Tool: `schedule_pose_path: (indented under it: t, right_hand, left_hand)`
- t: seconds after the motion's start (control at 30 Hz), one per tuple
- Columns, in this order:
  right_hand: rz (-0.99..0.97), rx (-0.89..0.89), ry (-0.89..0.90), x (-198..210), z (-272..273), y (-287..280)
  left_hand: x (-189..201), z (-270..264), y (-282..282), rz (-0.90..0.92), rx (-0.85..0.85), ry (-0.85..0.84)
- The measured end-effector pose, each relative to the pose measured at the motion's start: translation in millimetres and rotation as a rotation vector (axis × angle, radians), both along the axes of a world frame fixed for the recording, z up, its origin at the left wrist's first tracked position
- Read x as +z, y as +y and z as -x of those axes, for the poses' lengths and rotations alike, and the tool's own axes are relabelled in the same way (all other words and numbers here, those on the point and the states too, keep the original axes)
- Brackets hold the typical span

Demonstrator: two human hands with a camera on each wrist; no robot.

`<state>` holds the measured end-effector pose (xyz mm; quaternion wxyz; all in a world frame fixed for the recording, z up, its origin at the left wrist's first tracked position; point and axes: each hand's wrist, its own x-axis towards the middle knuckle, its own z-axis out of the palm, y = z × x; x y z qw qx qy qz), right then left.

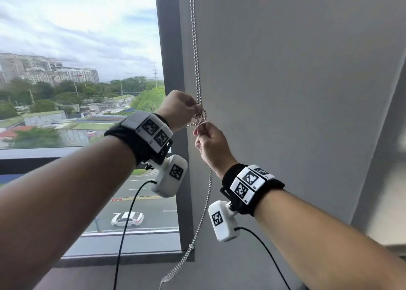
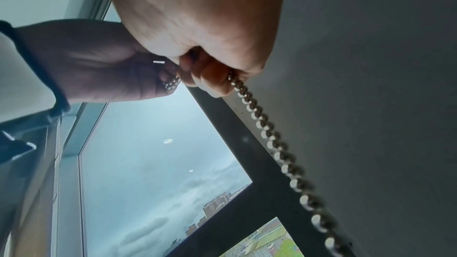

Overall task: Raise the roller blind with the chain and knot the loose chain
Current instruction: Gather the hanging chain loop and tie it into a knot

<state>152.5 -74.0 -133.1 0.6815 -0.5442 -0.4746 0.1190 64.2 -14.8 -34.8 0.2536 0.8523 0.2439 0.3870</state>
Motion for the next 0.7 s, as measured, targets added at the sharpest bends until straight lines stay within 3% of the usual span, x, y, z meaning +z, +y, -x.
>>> schedule_pose_path:
  t: [0.13, 0.37, 0.53, 0.7]
  right_hand:
    - [-0.056, -0.093, -0.144, -14.9, 1.6, 0.0]
    - [0.005, -0.107, -0.216, -54.4, -5.2, -0.8]
    - [0.034, -0.104, -0.146, -65.5, -14.1, 4.6]
    - [0.039, -0.050, -0.077, -55.7, -17.5, 2.6]
  left_hand:
    - [-3.2, -4.3, -2.2, 0.054, -0.060, -0.007]
    - [-3.3, -4.2, -12.9, 0.354, -0.246, -0.124]
    - [-12.7, -2.1, -11.8, 0.381, -0.255, -0.140]
    - [-41.1, -2.8, -7.5, 0.279, -0.241, 0.046]
